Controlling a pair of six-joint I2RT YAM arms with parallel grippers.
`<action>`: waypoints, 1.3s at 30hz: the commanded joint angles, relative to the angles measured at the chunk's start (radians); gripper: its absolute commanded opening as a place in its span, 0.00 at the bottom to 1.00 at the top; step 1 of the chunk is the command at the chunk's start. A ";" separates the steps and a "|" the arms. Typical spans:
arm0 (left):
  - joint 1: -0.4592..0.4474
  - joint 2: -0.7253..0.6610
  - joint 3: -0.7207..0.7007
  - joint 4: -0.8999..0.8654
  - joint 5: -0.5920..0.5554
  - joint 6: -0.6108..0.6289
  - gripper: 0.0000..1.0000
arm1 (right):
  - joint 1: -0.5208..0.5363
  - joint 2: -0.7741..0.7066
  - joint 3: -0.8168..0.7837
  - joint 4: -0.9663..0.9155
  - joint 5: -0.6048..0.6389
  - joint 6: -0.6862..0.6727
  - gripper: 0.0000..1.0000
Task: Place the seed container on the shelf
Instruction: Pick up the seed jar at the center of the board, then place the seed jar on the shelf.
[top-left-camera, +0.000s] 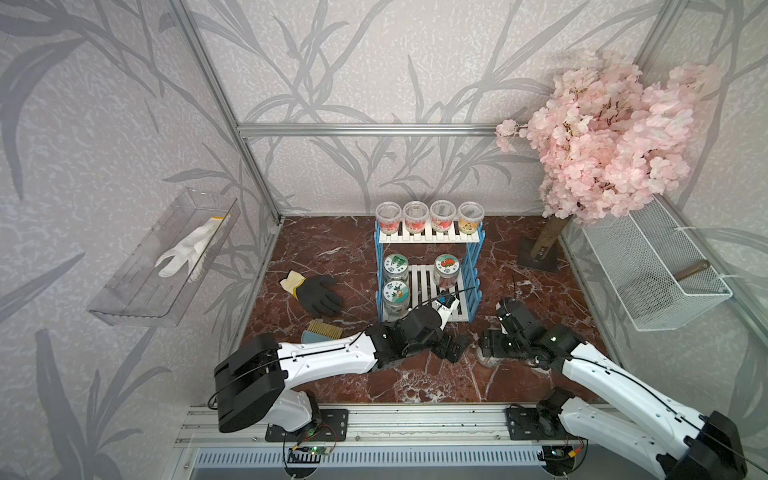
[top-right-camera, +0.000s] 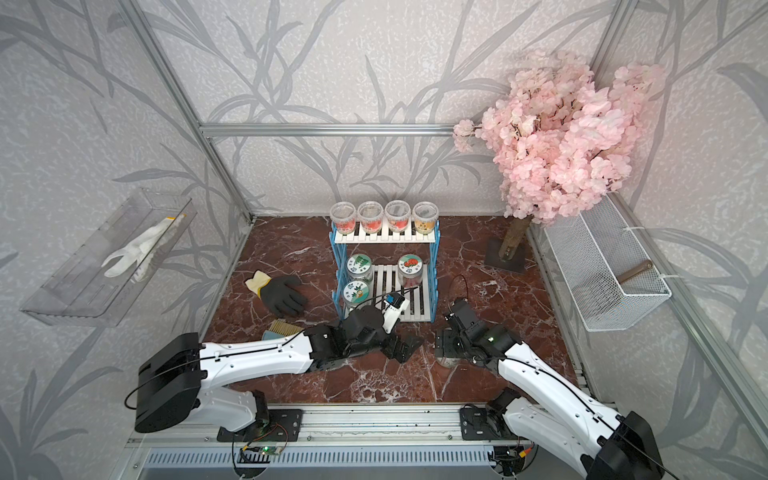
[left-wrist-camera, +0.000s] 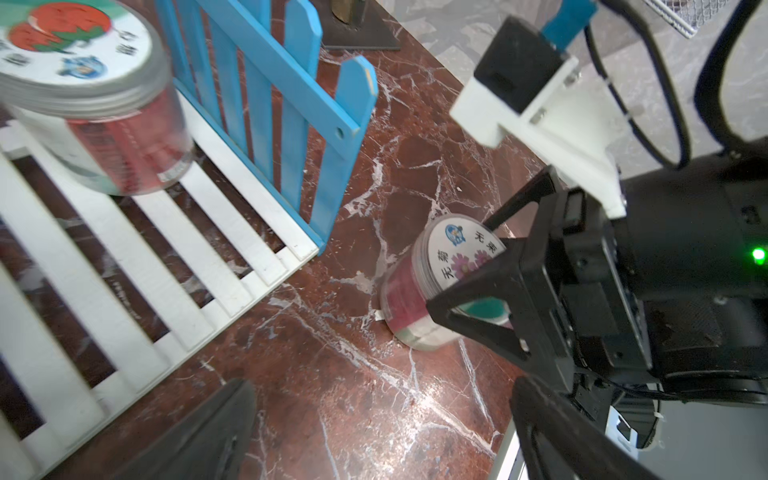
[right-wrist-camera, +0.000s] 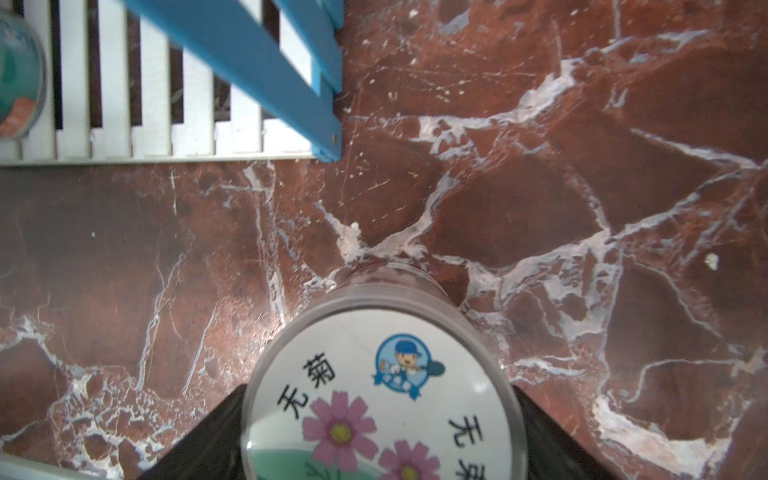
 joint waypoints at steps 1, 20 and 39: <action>-0.003 -0.082 -0.058 0.002 -0.127 -0.017 1.00 | 0.085 0.006 0.038 -0.009 0.071 0.053 0.86; 0.009 -0.519 -0.356 -0.107 -0.417 -0.073 1.00 | 0.441 0.347 0.307 0.118 0.253 0.087 0.86; 0.160 -0.610 -0.413 -0.074 -0.133 -0.073 1.00 | 0.330 0.632 0.537 0.179 0.291 0.042 0.86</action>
